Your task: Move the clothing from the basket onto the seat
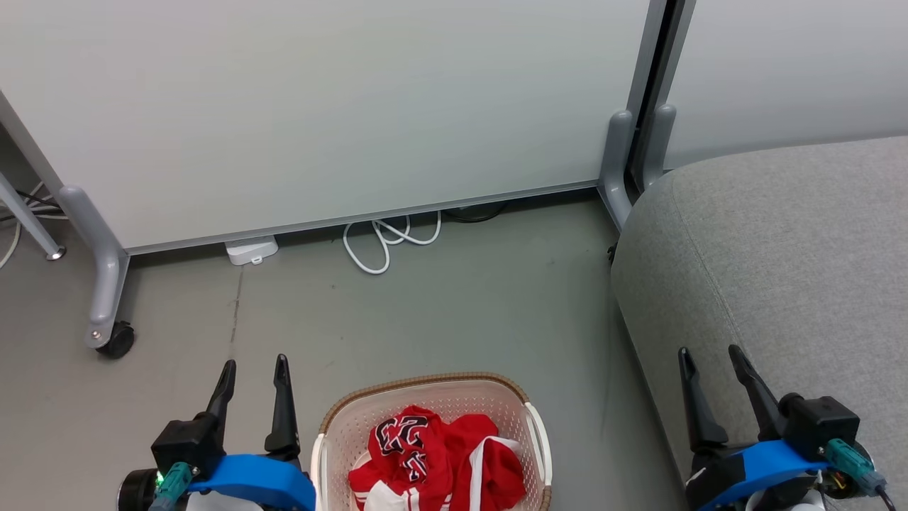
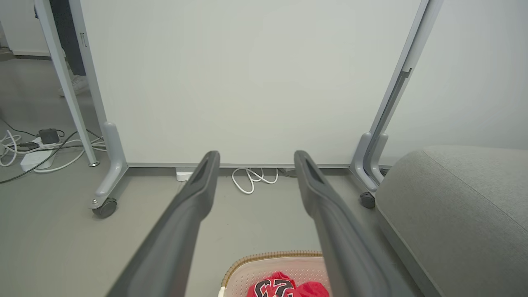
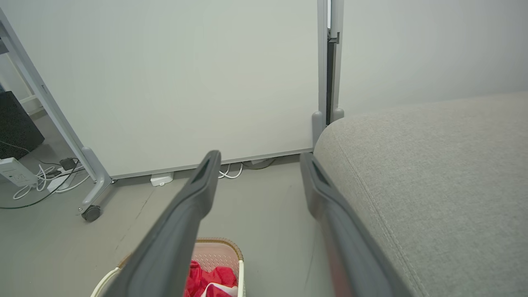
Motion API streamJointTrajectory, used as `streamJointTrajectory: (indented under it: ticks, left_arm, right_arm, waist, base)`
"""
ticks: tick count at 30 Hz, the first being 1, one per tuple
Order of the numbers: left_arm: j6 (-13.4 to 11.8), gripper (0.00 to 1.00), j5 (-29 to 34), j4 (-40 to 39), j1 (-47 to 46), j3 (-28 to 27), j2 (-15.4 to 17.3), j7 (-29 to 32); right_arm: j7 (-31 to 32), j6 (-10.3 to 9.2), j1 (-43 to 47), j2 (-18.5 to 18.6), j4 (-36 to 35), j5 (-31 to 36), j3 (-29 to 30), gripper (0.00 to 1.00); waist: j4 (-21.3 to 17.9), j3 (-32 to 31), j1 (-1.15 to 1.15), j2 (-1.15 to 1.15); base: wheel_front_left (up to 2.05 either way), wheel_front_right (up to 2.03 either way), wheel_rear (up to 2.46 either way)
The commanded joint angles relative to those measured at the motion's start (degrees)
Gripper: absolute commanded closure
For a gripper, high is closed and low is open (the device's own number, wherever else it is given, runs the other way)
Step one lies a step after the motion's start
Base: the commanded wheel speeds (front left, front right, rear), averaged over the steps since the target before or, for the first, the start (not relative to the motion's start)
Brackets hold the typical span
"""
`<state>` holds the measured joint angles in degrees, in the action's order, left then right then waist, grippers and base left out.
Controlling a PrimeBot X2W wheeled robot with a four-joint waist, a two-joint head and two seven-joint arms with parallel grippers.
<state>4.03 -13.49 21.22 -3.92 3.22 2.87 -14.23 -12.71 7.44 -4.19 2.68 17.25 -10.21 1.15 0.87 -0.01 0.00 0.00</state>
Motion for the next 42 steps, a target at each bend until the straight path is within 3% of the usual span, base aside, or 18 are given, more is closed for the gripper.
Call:
streamJointTrajectory:
  ticks: [1, 7, 29, 36, 42]
  left_arm:
    - [-0.2, 0.0, 1.1, 0.1, -0.9, 0.2, 0.0, -0.5]
    - [-0.3, 0.0, 3.0, 0.7, -0.8, 0.4, 0.0, -1.1]
    - [-0.6, 0.0, 1.2, 1.1, -0.3, 0.7, 0.0, -1.0]
    - [-0.7, 0.0, 1.6, 1.8, -1.4, 0.1, 0.0, -1.0]
    - [0.1, 0.0, 1.8, 5.6, -3.2, -0.8, 0.3, -1.0]
  right_arm:
    - [-0.5, 0.05, -0.4, 0.3, 0.0, 1.1, -0.1, 0.0]
    - [-1.1, 0.06, -0.2, 0.4, 0.1, 3.3, -0.3, 0.0]
    - [-1.1, 0.06, -0.3, 0.3, 0.2, 2.3, -0.4, 0.0]
    - [-1.3, 0.05, -2.0, 0.3, -0.6, 2.1, -2.0, 0.0]
    - [-1.6, 0.05, -5.3, 0.3, -1.8, 2.0, -4.8, 0.0]
  waist:
    - [0.0, 0.0, 0.0, 0.0]
    - [-0.1, -0.2, 0.0, 0.0]
    - [-0.5, 0.3, 0.0, 0.0]
    - [-3.2, 3.7, 0.0, 0.0]
    - [-8.1, 10.2, 0.0, 0.0]
  base:
    - [0.0, 0.0, 0.0]
    - [0.0, 0.0, 0.0]
    - [0.0, 0.0, 0.0]
    - [0.0, 0.0, 0.0]
    - [0.0, 0.0, 0.0]
